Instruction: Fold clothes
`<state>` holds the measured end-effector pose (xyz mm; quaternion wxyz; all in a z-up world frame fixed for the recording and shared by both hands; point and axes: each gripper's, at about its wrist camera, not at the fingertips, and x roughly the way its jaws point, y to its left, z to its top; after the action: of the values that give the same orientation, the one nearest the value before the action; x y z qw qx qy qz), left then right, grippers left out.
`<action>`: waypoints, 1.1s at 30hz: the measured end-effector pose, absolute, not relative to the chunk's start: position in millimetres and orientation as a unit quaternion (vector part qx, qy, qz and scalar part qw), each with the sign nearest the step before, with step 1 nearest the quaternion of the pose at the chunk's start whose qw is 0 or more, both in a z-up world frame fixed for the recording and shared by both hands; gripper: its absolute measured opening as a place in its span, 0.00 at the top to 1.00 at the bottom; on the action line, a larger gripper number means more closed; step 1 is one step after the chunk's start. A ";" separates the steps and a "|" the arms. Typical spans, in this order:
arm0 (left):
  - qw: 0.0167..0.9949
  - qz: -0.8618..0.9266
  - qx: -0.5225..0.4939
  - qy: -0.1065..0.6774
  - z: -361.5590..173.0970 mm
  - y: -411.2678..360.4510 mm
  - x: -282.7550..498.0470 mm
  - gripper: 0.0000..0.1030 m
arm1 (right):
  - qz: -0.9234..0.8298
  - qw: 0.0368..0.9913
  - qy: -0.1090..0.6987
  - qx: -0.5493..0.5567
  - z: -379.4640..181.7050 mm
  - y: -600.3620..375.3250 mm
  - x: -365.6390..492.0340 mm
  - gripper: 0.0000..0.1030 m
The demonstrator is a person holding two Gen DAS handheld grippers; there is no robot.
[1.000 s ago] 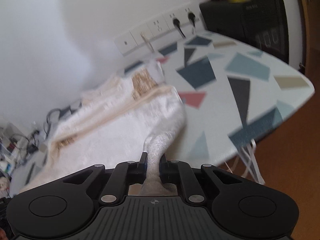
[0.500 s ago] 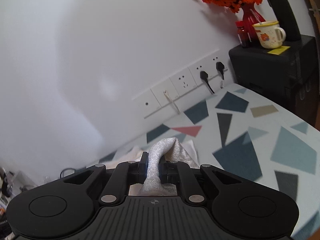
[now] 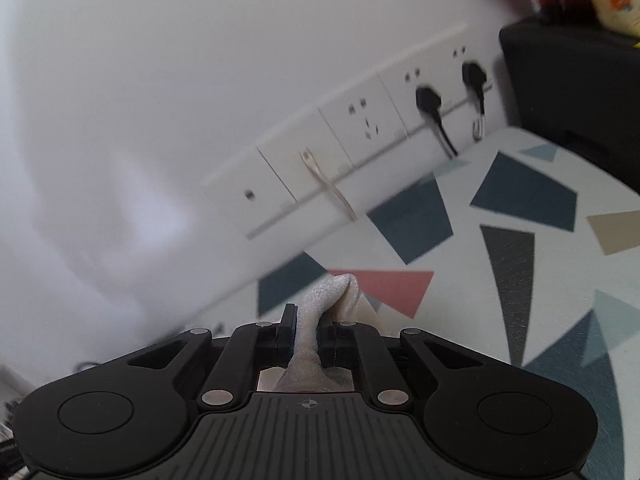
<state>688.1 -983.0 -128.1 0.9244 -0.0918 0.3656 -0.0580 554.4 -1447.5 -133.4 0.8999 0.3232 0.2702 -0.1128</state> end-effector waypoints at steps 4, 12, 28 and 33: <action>0.913 -0.037 -0.046 0.403 -163.4 -996.2 701.9 0.90 | -0.113 0.907 0.304 0.270 -163.7 -1439.1 577.9 0.92; 0.912 -0.047 -0.053 0.404 -127.3 -983.3 699.1 0.44 | -0.106 0.918 0.259 0.281 -158.1 -1431.7 563.8 0.42; 0.886 -0.186 0.070 0.419 -149.6 -1053.5 589.9 0.37 | -0.020 0.917 0.390 0.074 -150.8 -1318.4 536.8 0.38; 0.879 -0.191 0.088 0.427 -159.8 -1062.2 605.9 0.37 | -0.018 0.911 0.412 0.026 -172.2 -1302.3 562.1 0.38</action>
<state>605.9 -1062.2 -159.8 0.8793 0.0878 0.4273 -0.1910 562.1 -1302.3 -172.2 0.9108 0.0258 0.4116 -0.0178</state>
